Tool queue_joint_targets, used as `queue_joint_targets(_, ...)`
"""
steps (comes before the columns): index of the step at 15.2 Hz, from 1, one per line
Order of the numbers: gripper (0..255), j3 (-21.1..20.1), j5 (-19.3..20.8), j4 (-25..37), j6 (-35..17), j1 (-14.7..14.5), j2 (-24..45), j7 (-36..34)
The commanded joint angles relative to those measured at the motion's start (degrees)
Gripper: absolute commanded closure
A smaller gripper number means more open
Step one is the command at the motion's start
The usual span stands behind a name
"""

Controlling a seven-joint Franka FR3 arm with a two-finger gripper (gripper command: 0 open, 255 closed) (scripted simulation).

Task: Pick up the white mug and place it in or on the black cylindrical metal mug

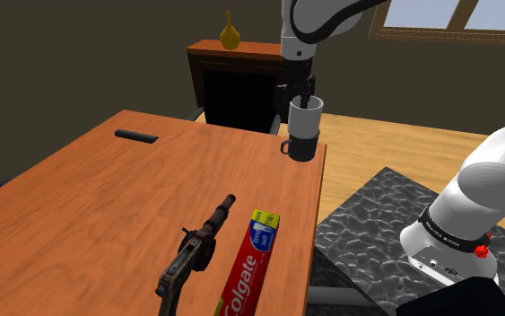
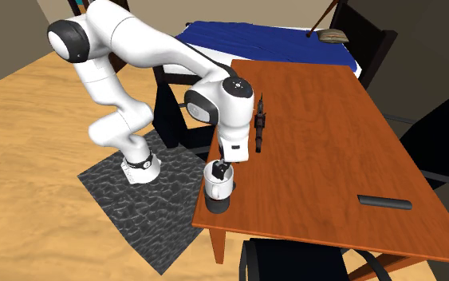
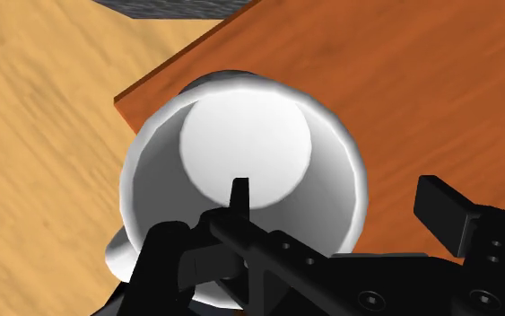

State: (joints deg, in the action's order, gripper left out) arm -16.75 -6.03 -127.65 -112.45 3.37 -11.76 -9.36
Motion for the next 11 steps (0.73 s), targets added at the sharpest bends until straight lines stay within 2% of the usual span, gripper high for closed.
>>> queue_joint_targets(1,0,0.0,0.0,-0.1,0.0,0.0,-0.1,0.0)
queue_joint_targets(5,0,0.5,0.1,6.2,7.4,0.2,-1.1,0.1)
queue_joint_targets(11,0,0.5,0.1,6.2,7.4,0.2,-1.1,0.1)
